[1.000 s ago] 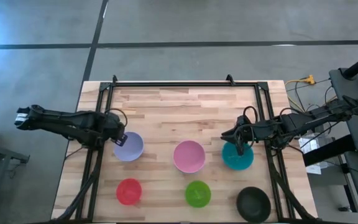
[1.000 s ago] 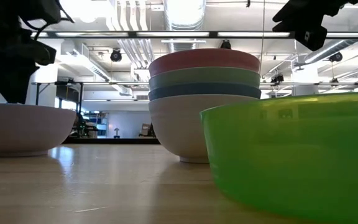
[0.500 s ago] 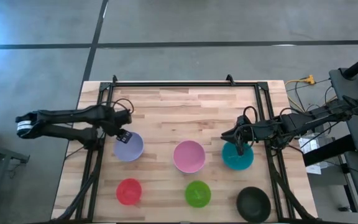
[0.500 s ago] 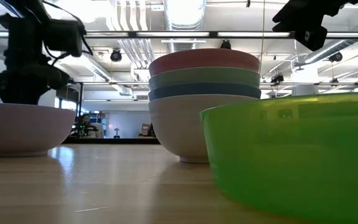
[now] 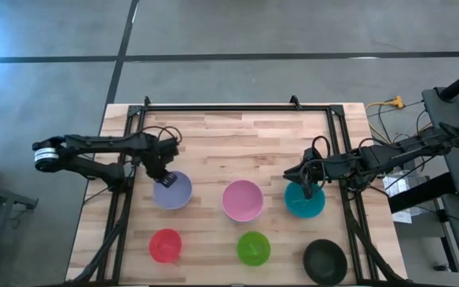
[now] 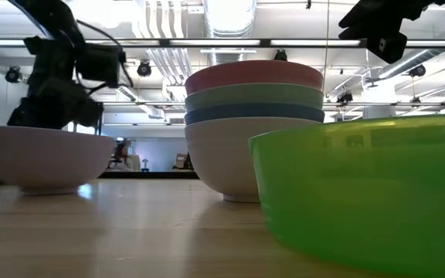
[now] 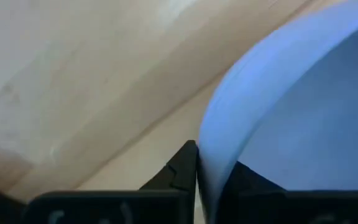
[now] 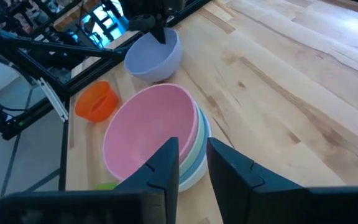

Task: Nest bowls inside each other
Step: Stack the purple bowl on top of the pink bowl

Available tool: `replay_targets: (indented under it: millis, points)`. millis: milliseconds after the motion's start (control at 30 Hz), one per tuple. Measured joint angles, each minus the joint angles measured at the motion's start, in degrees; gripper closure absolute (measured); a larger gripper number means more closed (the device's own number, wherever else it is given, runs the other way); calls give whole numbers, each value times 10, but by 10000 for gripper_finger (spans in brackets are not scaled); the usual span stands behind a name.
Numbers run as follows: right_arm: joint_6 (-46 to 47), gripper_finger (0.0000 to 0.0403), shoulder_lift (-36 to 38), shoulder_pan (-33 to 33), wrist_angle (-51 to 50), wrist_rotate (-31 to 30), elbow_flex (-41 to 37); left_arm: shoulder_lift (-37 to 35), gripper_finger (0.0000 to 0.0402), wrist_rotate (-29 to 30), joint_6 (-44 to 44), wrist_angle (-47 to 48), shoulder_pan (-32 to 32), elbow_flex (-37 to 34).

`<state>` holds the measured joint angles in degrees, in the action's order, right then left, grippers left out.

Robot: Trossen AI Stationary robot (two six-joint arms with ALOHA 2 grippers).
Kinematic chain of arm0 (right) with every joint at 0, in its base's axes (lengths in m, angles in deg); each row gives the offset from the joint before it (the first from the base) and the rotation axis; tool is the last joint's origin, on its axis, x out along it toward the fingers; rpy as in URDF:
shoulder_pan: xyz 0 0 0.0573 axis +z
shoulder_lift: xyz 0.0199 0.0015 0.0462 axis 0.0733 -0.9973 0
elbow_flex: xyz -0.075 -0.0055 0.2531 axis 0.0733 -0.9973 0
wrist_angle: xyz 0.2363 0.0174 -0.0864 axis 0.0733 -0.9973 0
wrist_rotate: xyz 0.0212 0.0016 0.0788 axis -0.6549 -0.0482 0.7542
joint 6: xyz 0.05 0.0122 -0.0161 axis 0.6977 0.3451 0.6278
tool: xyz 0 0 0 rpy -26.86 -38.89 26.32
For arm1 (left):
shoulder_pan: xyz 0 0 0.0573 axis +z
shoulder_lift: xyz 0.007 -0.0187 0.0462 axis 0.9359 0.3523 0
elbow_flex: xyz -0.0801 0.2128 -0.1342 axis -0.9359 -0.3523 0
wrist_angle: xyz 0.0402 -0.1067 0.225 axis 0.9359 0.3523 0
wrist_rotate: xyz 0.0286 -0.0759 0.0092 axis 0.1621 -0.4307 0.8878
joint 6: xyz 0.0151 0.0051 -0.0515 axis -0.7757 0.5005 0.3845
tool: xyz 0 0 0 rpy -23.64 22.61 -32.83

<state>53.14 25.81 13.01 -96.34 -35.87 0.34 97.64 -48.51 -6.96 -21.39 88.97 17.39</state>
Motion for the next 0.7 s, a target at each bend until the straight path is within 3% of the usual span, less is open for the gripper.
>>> replay_targets:
  millis: [200,400,700]
  points:
    - [20,330,0,0,0,3,0,-27,399,0,0,-11,0,78]
    - [25,330,0,0,0,4,0,-33,400,-1,44,-64,-13,216]
    - [34,332,0,0,10,11,0,133,401,9,6,-85,-82,460]
